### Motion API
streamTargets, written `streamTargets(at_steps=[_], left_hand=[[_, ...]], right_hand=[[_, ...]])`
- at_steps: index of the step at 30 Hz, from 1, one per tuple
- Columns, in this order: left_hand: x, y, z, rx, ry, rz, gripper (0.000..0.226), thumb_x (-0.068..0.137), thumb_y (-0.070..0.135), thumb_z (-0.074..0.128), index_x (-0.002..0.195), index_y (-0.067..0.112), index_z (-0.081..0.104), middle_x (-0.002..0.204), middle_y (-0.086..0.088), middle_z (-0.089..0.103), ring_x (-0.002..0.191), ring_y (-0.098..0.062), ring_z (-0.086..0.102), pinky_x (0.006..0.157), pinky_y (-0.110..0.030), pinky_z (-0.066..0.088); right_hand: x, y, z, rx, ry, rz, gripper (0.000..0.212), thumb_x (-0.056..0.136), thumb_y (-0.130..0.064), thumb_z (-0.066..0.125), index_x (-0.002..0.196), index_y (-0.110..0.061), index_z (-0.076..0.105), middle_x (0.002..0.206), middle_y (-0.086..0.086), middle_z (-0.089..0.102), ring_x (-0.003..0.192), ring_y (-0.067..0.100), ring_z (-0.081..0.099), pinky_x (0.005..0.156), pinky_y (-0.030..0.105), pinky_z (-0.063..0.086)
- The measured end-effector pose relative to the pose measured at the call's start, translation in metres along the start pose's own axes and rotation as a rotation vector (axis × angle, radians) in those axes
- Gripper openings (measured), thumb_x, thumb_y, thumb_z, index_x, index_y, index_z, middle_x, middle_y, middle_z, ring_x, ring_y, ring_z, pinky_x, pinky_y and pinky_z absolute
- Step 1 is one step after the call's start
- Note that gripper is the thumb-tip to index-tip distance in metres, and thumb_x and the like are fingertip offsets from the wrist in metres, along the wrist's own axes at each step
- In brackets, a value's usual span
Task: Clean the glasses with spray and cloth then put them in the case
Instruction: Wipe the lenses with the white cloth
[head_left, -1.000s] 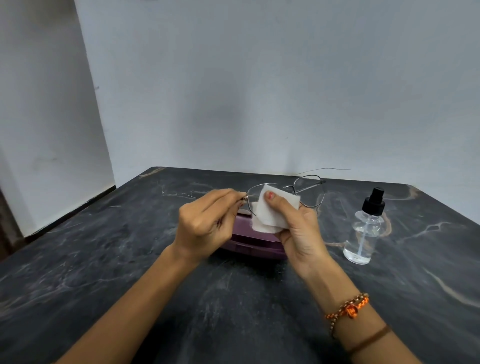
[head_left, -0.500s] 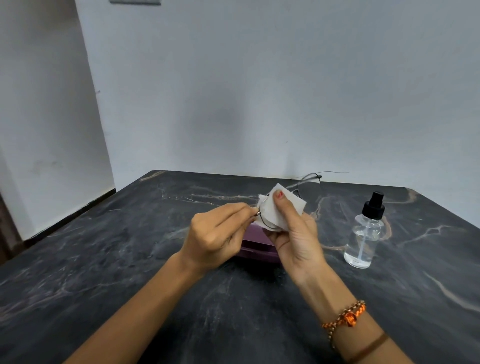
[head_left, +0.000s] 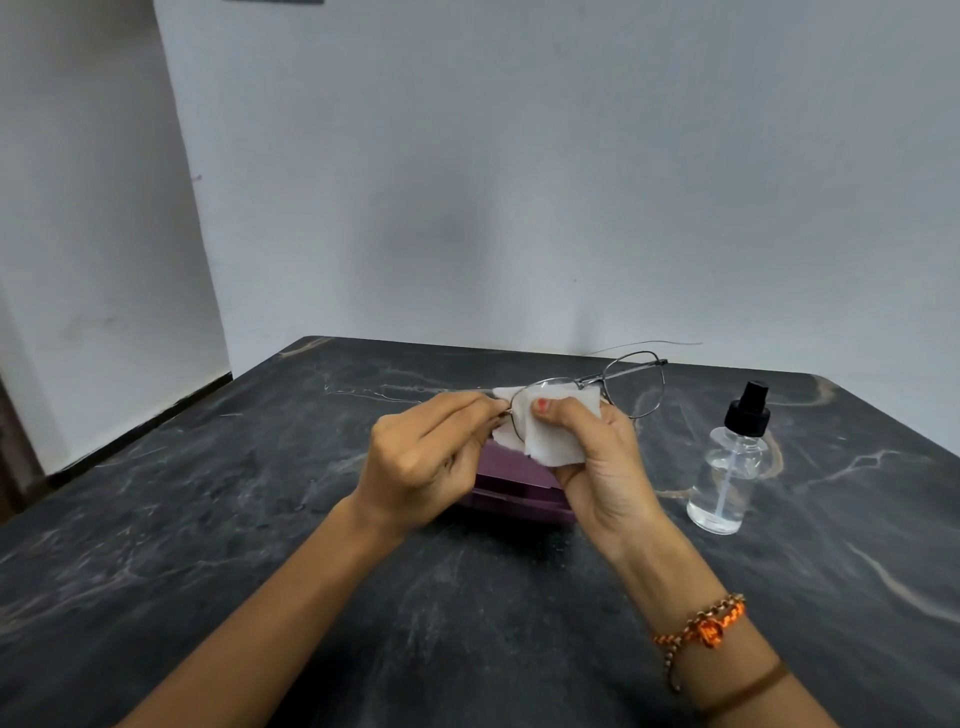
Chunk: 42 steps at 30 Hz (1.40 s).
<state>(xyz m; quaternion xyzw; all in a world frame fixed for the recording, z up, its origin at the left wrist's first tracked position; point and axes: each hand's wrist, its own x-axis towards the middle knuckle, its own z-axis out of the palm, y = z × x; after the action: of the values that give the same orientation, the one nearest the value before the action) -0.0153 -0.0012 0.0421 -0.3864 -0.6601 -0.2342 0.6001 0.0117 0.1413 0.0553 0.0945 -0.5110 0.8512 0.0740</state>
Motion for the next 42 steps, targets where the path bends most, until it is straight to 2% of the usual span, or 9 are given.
streamTargets(at_steps=[6, 9, 14, 18, 21, 29, 35, 38, 42], left_hand=[[0.0003, 0.0020, -0.0007, 0.003, -0.006, -0.004, 0.013, 0.078, 0.001, 0.063, 0.072, -0.007, 0.072, 0.069, -0.013, 0.071, 0.061, -0.019, 0.067, 0.068, -0.019, 0.053], [-0.0013, 0.0046, 0.0008, -0.014, -0.040, 0.027, 0.009, 0.075, -0.002, 0.065, 0.073, -0.007, 0.072, 0.069, -0.013, 0.071, 0.062, -0.018, 0.067, 0.063, -0.021, 0.053], [-0.0022, 0.0025, 0.0022, -0.017, -0.017, 0.001, 0.008, 0.073, -0.006, 0.064, 0.071, -0.008, 0.071, 0.069, -0.014, 0.071, 0.072, -0.014, 0.059, 0.067, -0.021, 0.052], [-0.0003, -0.0025, -0.0003, 0.004, -0.002, -0.012, 0.007, 0.073, -0.005, 0.065, 0.071, -0.008, 0.072, 0.070, -0.013, 0.072, 0.068, -0.016, 0.065, 0.070, -0.018, 0.053], [0.0007, -0.0043, -0.0017, 0.014, 0.009, -0.028, 0.007, 0.073, -0.004, 0.066, 0.070, -0.008, 0.071, 0.069, -0.014, 0.071, 0.064, -0.018, 0.067, 0.068, -0.017, 0.052], [-0.0007, 0.0002, 0.0007, -0.008, 0.005, 0.012, 0.011, 0.076, -0.001, 0.064, 0.071, -0.008, 0.071, 0.069, -0.014, 0.071, 0.071, -0.015, 0.063, 0.071, -0.020, 0.053], [-0.0011, -0.0021, 0.0012, -0.012, -0.006, 0.019, 0.010, 0.076, -0.002, 0.064, 0.072, -0.007, 0.072, 0.069, -0.013, 0.071, 0.072, -0.015, 0.060, 0.065, -0.023, 0.053], [-0.0019, -0.0034, 0.0000, -0.003, -0.014, 0.033, 0.010, 0.076, -0.001, 0.065, 0.072, -0.006, 0.072, 0.069, -0.011, 0.071, 0.068, -0.013, 0.062, 0.062, -0.022, 0.053], [-0.0011, -0.0025, -0.0005, 0.009, -0.015, 0.052, 0.009, 0.075, -0.001, 0.066, 0.072, -0.007, 0.072, 0.068, -0.012, 0.071, 0.066, -0.014, 0.063, 0.065, -0.021, 0.053]], right_hand=[[0.0009, 0.0047, 0.0038, 0.142, 0.094, 0.037, 0.040, 0.067, -0.022, 0.070, 0.099, 0.000, 0.061, 0.084, 0.011, 0.066, 0.075, 0.017, 0.066, 0.067, 0.031, 0.057], [0.0007, 0.0054, 0.0030, 0.128, 0.098, 0.013, 0.039, 0.063, -0.029, 0.068, 0.090, -0.001, 0.065, 0.079, 0.012, 0.072, 0.068, 0.016, 0.069, 0.062, 0.029, 0.059], [-0.0007, 0.0050, -0.0002, 0.024, -0.016, -0.036, 0.017, 0.048, -0.016, 0.076, 0.065, -0.011, 0.074, 0.067, 0.004, 0.074, 0.064, 0.012, 0.069, 0.058, 0.022, 0.057], [0.0002, 0.0043, 0.0006, 0.028, -0.093, -0.032, 0.019, 0.047, -0.018, 0.076, 0.065, -0.015, 0.075, 0.067, 0.001, 0.074, 0.065, 0.010, 0.069, 0.058, 0.020, 0.056], [-0.0001, 0.0035, 0.0025, 0.100, -0.122, -0.029, 0.008, 0.060, -0.016, 0.068, 0.064, -0.014, 0.074, 0.066, -0.001, 0.073, 0.064, 0.008, 0.070, 0.055, 0.017, 0.054], [-0.0003, 0.0041, 0.0019, 0.105, -0.042, -0.030, 0.037, 0.062, -0.029, 0.065, 0.088, -0.002, 0.061, 0.073, 0.004, 0.073, 0.070, 0.014, 0.069, 0.064, 0.026, 0.059], [-0.0008, 0.0074, 0.0068, 0.258, -0.024, -0.052, 0.023, 0.057, -0.010, 0.067, 0.079, -0.009, 0.060, 0.063, -0.002, 0.071, 0.062, 0.007, 0.068, 0.052, 0.019, 0.054], [0.0005, 0.0057, 0.0056, 0.207, -0.020, -0.056, 0.025, 0.043, -0.018, 0.074, 0.067, -0.014, 0.068, 0.061, -0.002, 0.071, 0.061, 0.007, 0.067, 0.053, 0.018, 0.054], [-0.0009, 0.0011, 0.0010, 0.045, -0.035, -0.068, 0.015, 0.048, -0.026, 0.075, 0.060, -0.018, 0.071, 0.062, -0.003, 0.072, 0.063, 0.007, 0.068, 0.057, 0.019, 0.056]])
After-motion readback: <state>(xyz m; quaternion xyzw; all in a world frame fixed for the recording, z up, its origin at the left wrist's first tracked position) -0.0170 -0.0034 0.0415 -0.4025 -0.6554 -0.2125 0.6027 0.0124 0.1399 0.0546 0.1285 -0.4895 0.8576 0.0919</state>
